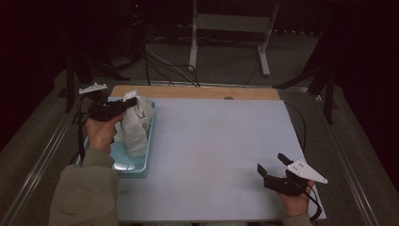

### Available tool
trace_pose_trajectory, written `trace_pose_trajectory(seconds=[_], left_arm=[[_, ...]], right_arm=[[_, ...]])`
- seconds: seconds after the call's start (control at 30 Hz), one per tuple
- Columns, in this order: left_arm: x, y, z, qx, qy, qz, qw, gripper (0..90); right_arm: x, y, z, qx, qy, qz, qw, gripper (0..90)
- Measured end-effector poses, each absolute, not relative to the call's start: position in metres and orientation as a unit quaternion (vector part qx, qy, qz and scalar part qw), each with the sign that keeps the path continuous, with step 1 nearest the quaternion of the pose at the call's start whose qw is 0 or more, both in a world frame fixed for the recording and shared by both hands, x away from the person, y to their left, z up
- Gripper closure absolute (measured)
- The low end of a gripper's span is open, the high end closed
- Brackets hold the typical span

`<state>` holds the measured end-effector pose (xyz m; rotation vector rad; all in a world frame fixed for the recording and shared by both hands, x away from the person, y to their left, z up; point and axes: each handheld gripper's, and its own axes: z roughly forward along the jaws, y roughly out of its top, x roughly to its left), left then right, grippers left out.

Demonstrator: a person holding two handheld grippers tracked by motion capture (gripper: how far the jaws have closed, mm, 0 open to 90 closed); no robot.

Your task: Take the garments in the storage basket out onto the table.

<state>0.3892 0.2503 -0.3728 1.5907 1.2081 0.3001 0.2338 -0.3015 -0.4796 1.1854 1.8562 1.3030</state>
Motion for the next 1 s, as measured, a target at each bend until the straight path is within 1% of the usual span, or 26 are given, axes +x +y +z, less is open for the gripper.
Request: trace_pose_trajectory(seconds=[1.0], left_arm=[[0.397,0.217,-0.355,0.668,0.478,0.11,0.56,78.5]], right_arm=[[0.234,-0.301,-0.48,0.444,0.696,0.487,0.285,9.8]])
